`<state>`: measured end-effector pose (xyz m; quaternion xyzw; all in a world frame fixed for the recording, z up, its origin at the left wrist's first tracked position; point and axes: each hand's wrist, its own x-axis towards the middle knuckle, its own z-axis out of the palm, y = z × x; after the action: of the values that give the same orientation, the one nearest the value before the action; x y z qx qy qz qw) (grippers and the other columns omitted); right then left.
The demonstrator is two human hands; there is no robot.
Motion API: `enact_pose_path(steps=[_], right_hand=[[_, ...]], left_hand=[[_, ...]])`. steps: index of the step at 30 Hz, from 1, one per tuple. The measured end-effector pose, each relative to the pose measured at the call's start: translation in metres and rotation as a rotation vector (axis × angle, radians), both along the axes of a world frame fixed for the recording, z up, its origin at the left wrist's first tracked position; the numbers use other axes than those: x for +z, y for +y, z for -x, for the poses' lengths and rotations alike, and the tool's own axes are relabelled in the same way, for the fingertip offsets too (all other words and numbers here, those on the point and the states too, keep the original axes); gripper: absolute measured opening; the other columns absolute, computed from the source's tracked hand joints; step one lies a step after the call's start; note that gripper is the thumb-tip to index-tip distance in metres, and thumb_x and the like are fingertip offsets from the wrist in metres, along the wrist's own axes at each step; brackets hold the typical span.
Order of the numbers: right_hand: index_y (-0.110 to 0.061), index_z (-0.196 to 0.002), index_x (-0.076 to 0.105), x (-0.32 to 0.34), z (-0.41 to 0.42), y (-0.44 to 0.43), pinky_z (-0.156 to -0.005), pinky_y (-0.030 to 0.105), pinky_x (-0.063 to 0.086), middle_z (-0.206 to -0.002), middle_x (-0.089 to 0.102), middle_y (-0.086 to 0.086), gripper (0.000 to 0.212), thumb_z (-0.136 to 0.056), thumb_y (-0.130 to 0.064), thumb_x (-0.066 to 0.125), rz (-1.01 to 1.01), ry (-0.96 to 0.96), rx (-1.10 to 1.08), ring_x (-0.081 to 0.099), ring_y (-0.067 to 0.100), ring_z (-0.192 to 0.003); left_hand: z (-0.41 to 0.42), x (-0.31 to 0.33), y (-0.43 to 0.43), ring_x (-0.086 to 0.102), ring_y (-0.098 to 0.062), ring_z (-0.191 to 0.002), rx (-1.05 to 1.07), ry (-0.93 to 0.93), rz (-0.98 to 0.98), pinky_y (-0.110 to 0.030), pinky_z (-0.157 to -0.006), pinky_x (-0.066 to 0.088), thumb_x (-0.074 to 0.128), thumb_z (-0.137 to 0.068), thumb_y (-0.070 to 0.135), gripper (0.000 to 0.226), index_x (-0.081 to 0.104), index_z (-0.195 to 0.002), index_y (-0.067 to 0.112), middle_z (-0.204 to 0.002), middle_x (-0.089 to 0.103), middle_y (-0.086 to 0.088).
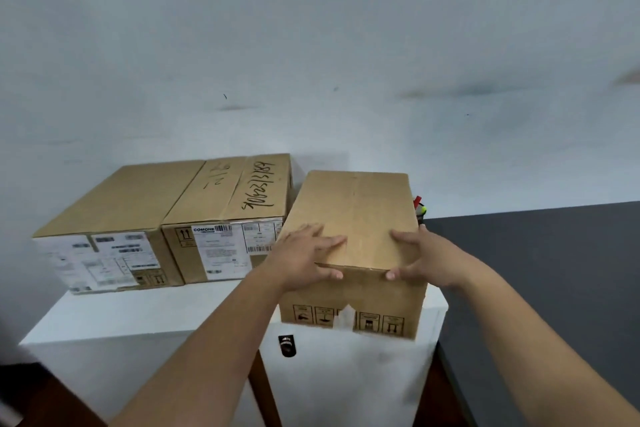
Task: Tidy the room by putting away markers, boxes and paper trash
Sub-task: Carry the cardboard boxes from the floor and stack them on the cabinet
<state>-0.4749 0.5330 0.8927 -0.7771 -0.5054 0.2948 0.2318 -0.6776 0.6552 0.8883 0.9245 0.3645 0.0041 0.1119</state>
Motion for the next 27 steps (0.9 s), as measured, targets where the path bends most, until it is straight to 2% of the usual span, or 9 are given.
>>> enact_pose_path(steps=[3, 7, 10, 14, 19, 23, 25, 27], right_hand=[[-0.03, -0.144, 0.039, 0.003, -0.008, 0.02, -0.102, 0.034, 0.041, -0.147, 0.035, -0.002, 0.077, -0.077, -0.039, 0.075, 0.015, -0.233, -0.037, 0.042, 0.021, -0.131], [-0.034, -0.138, 0.045, 0.007, -0.016, 0.052, -0.092, 0.034, 0.047, -0.135, 0.053, -0.002, 0.056, -0.086, -0.039, 0.065, 0.056, -0.475, -0.102, 0.053, 0.022, -0.121], [-0.024, -0.127, 0.054, 0.006, -0.019, 0.085, -0.081, 0.036, 0.048, -0.12, 0.06, 0.004, 0.038, -0.09, -0.031, 0.058, 0.082, -0.678, -0.05, 0.058, 0.027, -0.109], [-0.013, -0.122, 0.054, 0.004, -0.025, 0.123, -0.083, 0.039, 0.051, -0.119, 0.06, 0.009, 0.034, -0.089, -0.019, 0.057, 0.09, -0.645, -0.038, 0.059, 0.029, -0.107], [-0.012, -0.123, 0.055, 0.005, -0.032, 0.14, -0.086, 0.04, 0.052, -0.119, 0.058, 0.012, 0.04, -0.085, -0.021, 0.063, 0.123, -0.637, -0.037, 0.059, 0.03, -0.106], [-0.013, -0.125, 0.053, 0.002, -0.03, 0.137, -0.087, 0.043, 0.053, -0.118, 0.057, 0.012, 0.039, -0.088, -0.021, 0.062, 0.105, -0.607, -0.091, 0.059, 0.03, -0.104], [-0.014, -0.128, 0.051, -0.007, -0.027, 0.128, -0.088, 0.042, 0.051, -0.124, 0.054, 0.01, 0.038, -0.091, -0.02, 0.058, 0.029, -0.568, -0.126, 0.056, 0.03, -0.11], [-0.019, -0.137, 0.043, -0.023, -0.023, 0.116, -0.095, 0.04, 0.046, -0.141, 0.043, 0.004, 0.042, -0.095, -0.017, 0.051, -0.102, -0.564, -0.16, 0.044, 0.025, -0.128]], left_hand=[[-0.016, -0.014, 0.013, 0.0, -0.019, -0.148, -0.021, 0.01, -0.048, -0.043, -0.118, 0.0, 0.047, -0.089, 0.058, 0.069, 0.01, -0.146, 0.048, -0.161, 0.001, 0.001], [-0.043, -0.018, 0.036, -0.006, -0.021, -0.148, 0.011, 0.037, -0.092, -0.044, -0.119, -0.001, 0.037, -0.094, 0.055, 0.066, 0.001, -0.148, 0.043, -0.161, -0.006, -0.003], [-0.058, -0.021, 0.059, -0.007, -0.023, -0.148, 0.065, 0.05, -0.102, -0.045, -0.12, -0.001, 0.034, -0.095, 0.055, 0.066, -0.001, -0.15, 0.039, -0.161, -0.007, -0.006], [-0.07, -0.018, 0.087, -0.006, -0.025, -0.148, 0.089, 0.058, -0.092, -0.044, -0.118, -0.001, 0.033, -0.096, 0.054, 0.066, 0.0, -0.15, 0.036, -0.161, -0.007, -0.008], [-0.071, -0.023, 0.1, -0.003, -0.024, -0.149, 0.069, 0.03, -0.121, -0.043, -0.118, 0.002, 0.035, -0.096, 0.053, 0.065, 0.002, -0.15, 0.037, -0.161, -0.004, -0.008], [-0.07, -0.025, 0.097, 0.006, -0.025, -0.148, 0.09, -0.026, -0.161, -0.042, -0.118, 0.007, 0.038, -0.095, 0.052, 0.063, 0.01, -0.149, 0.038, -0.161, 0.007, -0.008], [-0.071, -0.031, 0.086, 0.02, -0.027, -0.143, 0.135, -0.122, -0.233, -0.042, -0.116, 0.013, 0.043, -0.094, 0.049, 0.059, 0.019, -0.147, 0.038, -0.155, 0.023, -0.009], [-0.073, -0.04, 0.068, 0.026, -0.027, -0.138, 0.201, -0.254, -0.278, -0.04, -0.115, 0.016, 0.046, -0.096, 0.039, 0.052, 0.027, -0.145, 0.037, -0.147, 0.032, -0.01]])
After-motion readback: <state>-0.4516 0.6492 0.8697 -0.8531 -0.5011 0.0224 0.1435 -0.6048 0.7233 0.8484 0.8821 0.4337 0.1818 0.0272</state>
